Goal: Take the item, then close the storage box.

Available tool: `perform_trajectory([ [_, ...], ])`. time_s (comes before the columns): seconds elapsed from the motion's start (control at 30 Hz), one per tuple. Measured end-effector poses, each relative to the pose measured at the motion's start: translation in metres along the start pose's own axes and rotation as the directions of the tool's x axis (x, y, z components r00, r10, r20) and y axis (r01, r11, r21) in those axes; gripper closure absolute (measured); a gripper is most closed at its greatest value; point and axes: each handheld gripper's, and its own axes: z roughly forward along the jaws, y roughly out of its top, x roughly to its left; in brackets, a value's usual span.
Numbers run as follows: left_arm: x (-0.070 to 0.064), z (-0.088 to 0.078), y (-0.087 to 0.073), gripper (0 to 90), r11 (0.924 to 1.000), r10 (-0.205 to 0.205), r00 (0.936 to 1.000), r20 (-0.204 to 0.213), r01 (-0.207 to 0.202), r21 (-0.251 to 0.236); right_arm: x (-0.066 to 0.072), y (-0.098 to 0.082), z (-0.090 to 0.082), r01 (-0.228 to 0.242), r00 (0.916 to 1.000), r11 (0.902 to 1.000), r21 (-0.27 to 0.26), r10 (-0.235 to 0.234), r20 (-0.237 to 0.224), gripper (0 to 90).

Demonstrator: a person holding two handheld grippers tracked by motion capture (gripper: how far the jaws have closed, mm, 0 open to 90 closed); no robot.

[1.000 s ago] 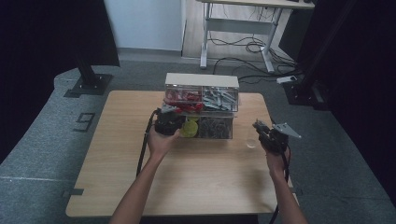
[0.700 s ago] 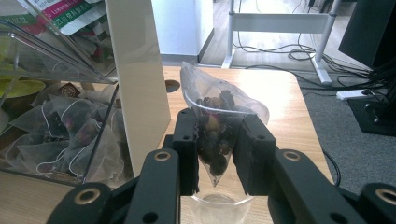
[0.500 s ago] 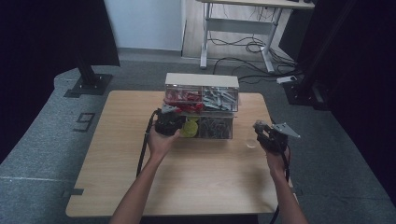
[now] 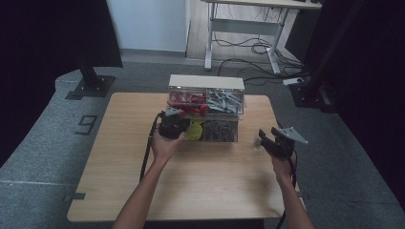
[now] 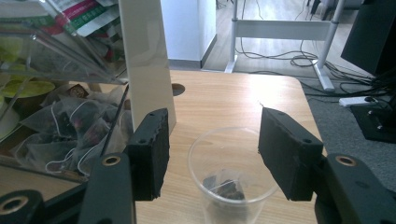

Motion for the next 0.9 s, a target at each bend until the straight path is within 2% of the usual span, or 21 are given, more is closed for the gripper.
perform_trajectory([
  [0.37,0.0,0.0,0.0,89.8,1.0,0.0,1.0,-0.001,0.0,-0.003,0.002,-0.012,-0.009,-0.01,0.9996,0.9999,-0.006,0.01,-0.026,44.8],
  [0.9,-0.002,0.0,-0.001,90.0,1.0,0.007,1.0,0.0,-0.007,0.003,0.011,-0.036,-0.027,-0.026,0.9959,0.9996,-0.006,0.025,-0.087,46.1],
])
